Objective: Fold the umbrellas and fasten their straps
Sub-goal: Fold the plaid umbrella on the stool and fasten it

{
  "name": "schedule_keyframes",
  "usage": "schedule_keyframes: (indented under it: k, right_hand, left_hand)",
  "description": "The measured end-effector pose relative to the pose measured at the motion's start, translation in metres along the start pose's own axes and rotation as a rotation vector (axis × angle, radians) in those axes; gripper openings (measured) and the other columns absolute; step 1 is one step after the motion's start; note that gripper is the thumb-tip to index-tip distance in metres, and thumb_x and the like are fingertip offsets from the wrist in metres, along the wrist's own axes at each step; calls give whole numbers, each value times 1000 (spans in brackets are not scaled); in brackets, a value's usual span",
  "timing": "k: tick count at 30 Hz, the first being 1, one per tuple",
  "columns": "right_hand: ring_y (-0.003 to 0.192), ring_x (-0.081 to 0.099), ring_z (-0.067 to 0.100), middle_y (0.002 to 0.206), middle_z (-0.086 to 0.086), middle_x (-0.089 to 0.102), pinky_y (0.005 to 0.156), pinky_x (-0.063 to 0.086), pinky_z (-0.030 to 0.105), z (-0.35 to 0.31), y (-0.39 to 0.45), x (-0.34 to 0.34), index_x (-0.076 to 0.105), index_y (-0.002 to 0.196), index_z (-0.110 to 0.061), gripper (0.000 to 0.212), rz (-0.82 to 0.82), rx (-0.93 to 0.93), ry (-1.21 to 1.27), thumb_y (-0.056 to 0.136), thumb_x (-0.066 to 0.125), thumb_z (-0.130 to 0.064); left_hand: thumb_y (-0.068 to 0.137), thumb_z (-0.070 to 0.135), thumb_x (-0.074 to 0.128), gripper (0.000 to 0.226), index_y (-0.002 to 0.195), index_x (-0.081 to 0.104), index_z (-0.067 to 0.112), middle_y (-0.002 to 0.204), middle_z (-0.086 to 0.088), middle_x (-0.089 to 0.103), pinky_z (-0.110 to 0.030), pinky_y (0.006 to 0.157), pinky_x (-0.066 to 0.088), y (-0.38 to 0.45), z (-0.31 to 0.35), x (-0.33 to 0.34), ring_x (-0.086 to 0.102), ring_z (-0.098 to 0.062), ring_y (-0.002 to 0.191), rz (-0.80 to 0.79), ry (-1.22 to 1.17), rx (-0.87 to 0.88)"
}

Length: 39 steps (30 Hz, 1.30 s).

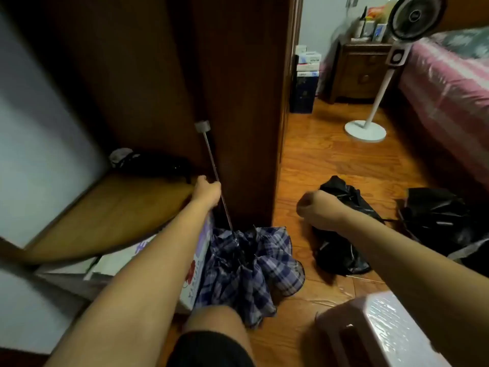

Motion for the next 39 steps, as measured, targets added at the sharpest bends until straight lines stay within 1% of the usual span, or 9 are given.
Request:
schedule_keyframes:
  k: [3,9,15,18,23,29,34,37,39]
  right_hand:
    - [73,60,34,91,27,69,61,41,33,-4,10,4,68,108,10,30,-20,18,9,97,56,-16]
    - [73,60,22,83,7,68,56,41,27,13,-9,-8,67,92,-8,18,16,71,-14,100,58,-21]
    - [71,55,9,97,-1,64,58,39,21,48,-67,-6,66,114,-15,18,77,119,101,100,60,-23]
    - [82,61,18,99,1,66,69,48,30,55,-94,-28,63,124,-12,26,141,119,216,101,58,-21]
    - [98,66,21,124,0,62,83,55,44,16,-127,-112,46,148,-22,47,277,-24,350,103,56,-29]
    - [89,67,22,95,5,72,78,53,40,-12,-207,-227,65,104,-17,19,552,-205,334,106,48,-26]
    - [76,66,17,86,2,75,77,57,47,61,-264,-256,64,85,-24,26,653,-65,348,106,49,-22]
    - [88,72,25,88,2,74,86,59,52,120,-276,-231,66,86,-21,24,604,55,396,106,52,-22]
    - [96,72,33,89,5,73,86,60,54,151,-277,-216,66,88,-17,22,590,112,477,106,54,-22]
  left_hand:
    - [103,25,51,65,160,19,24,144,-7,48,-39,80,61,25,7,7,67,-28,106,-46,-121,-20]
    - [110,34,38,37,119,60,6,101,-3,69,-29,60,48,9,23,48,64,-20,72,-207,107,89]
    - [102,51,44,42,76,64,24,85,7,73,-43,84,55,-92,54,104,70,-26,85,-300,492,486]
    - [97,61,39,46,79,63,26,76,8,71,-43,74,57,-156,129,102,68,-18,69,-308,359,637]
    - [108,36,44,40,82,60,11,74,-13,67,-29,46,46,-281,287,92,59,-17,44,-387,81,897]
    - [107,29,49,33,109,63,-2,95,-22,71,-29,50,55,-422,393,93,68,-30,61,-490,-98,1041]
    - [101,28,59,25,125,62,25,112,5,67,-33,84,59,-457,342,133,70,-20,98,-590,12,1051]
    - [103,25,57,22,124,66,23,109,14,62,-11,79,43,-446,239,164,59,-7,103,-638,290,916]
    - [104,28,57,20,123,64,25,106,19,57,-13,81,42,-432,168,184,58,-5,104,-715,418,796]
Point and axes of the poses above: each hand's wrist, its own y-axis towards the middle knuckle, its own x-axis out of the palm, z = x × y, the point moved 10 cm from there along y, towards the middle knuckle
